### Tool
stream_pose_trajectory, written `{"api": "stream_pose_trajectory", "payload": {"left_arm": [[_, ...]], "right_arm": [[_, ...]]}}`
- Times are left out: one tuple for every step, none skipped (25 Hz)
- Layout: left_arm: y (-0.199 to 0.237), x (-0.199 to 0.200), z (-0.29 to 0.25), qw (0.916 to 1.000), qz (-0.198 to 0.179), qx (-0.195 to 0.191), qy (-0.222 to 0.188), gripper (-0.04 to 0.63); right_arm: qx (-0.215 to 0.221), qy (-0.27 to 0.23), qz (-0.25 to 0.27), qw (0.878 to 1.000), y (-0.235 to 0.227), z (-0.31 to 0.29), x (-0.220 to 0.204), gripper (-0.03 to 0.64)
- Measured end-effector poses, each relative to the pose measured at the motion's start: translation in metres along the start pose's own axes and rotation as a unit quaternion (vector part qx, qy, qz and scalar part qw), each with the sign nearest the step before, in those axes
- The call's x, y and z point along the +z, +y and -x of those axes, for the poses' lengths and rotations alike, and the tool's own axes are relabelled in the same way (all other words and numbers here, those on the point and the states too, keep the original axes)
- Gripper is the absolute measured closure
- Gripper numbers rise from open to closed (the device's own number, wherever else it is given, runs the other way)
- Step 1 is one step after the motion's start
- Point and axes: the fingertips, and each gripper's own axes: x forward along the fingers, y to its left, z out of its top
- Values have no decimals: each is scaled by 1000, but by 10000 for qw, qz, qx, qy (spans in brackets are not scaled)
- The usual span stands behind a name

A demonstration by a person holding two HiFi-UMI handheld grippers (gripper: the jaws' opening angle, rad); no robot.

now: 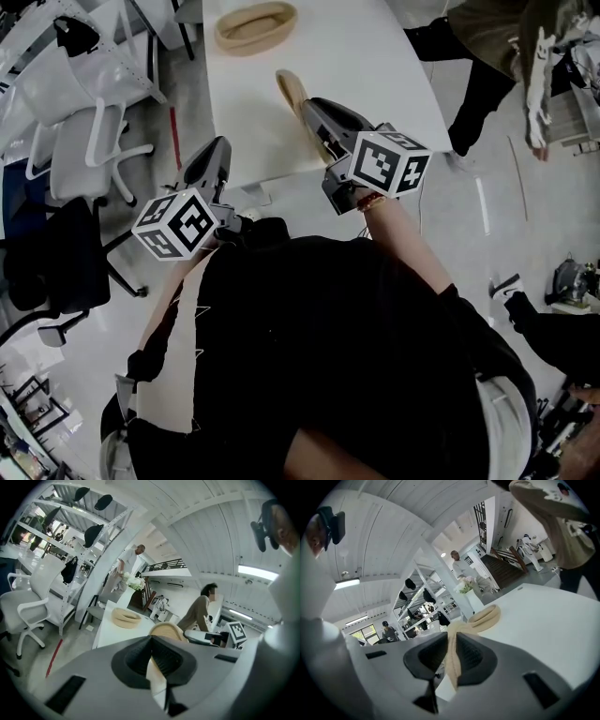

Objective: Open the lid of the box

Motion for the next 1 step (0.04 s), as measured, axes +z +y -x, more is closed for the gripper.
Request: {"api": "stream_pose_trajectory", "payload": {"left_arm": [[0,0,0,10000,-1,4,-1,586]], "right_arm": [[5,5,-2,10000,0,0,0,554]]}}
